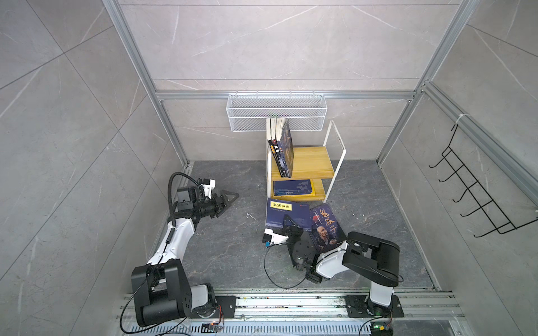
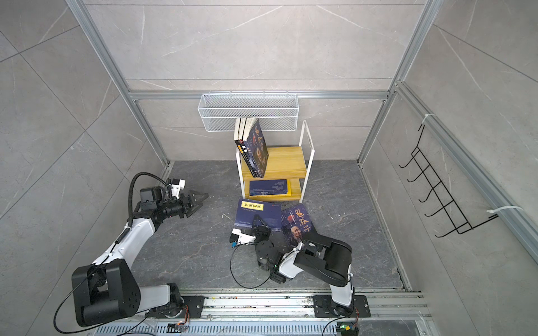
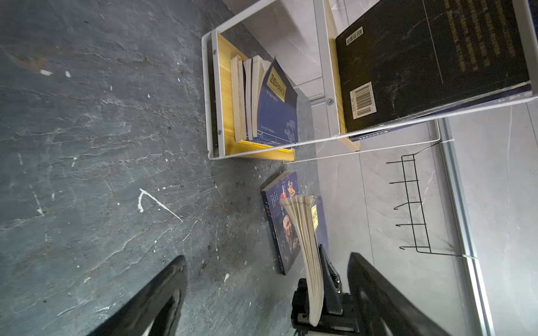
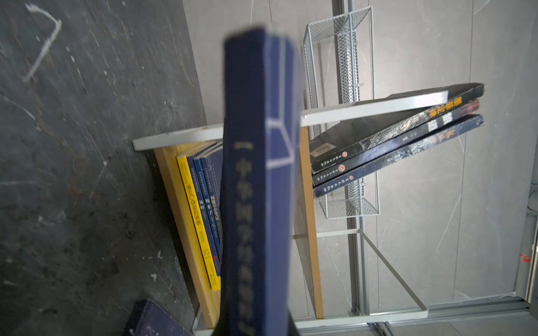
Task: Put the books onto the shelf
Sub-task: 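Lower the blue book into the shelf's lower level beside the standing books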
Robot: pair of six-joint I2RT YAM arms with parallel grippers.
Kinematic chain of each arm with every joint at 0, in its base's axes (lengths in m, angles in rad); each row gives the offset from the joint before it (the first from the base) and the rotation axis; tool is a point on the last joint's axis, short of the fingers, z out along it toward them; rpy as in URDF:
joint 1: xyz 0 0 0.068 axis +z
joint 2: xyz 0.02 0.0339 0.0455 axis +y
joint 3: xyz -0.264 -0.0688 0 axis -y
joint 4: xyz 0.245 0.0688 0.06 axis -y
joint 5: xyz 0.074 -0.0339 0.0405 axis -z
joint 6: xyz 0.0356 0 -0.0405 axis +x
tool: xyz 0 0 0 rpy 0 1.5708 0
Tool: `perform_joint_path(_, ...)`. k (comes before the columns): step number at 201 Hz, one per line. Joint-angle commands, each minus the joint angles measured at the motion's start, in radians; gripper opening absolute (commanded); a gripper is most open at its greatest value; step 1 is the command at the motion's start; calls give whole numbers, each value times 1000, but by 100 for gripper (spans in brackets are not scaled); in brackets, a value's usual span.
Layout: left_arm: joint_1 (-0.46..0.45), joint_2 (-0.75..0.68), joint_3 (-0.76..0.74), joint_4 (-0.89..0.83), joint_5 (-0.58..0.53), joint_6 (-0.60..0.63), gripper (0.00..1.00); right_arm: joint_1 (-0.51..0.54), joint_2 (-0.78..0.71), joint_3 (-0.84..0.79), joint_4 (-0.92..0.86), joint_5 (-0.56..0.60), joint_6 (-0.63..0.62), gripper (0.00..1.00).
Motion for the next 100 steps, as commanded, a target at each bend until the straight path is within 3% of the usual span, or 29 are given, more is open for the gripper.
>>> perform_joint_path(1,27,-31,28,-32,-10,68,89,-42,-55,-20,38,-28,-64,0)
perform_joint_path(67,63,-44,32,-55,-46,72,91,-189,-60,31,2,-142,-126,0)
perform_joint_path(100,62,-48,30,-58,-42,91,93,-264,-37,105,-103,-216,-83,0)
